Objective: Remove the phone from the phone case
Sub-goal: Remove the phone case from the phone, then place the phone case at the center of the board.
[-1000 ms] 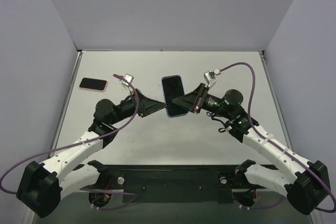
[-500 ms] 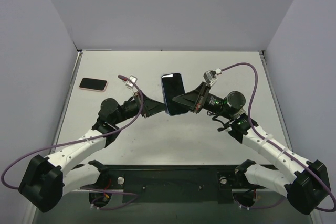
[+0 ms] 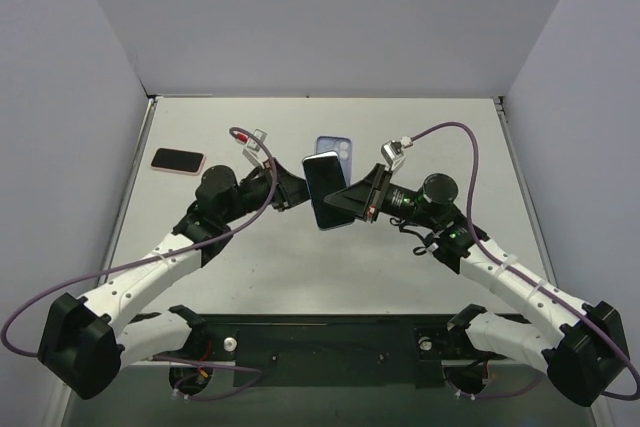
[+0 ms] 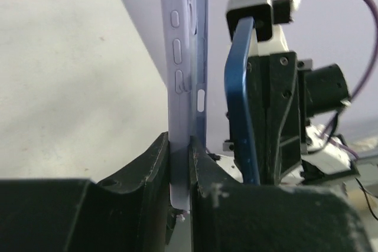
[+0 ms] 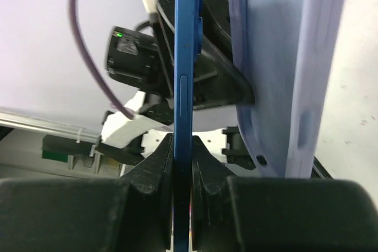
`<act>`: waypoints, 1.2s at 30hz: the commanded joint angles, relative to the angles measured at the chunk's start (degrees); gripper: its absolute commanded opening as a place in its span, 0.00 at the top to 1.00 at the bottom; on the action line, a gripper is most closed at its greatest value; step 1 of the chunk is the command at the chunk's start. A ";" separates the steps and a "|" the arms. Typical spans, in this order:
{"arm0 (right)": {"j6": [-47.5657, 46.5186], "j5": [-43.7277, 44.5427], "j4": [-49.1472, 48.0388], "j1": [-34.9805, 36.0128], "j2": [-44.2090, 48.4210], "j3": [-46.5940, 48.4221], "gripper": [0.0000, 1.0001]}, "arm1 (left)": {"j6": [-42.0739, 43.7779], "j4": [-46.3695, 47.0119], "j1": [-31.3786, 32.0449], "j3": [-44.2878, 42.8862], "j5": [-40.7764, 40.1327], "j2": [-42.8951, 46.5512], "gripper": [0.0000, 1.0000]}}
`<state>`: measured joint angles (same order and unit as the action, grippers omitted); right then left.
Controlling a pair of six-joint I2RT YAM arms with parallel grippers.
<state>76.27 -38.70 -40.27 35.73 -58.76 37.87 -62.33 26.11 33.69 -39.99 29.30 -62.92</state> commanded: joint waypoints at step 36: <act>-41.28 29.46 60.04 0.22 16.13 8.10 1.00 | 10.02 -37.33 5.33 11.68 -24.03 4.01 1.00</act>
<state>39.72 -15.44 14.85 36.07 -45.32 45.10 -60.62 -0.27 39.00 -28.51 7.31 -64.79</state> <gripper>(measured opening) 0.063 0.234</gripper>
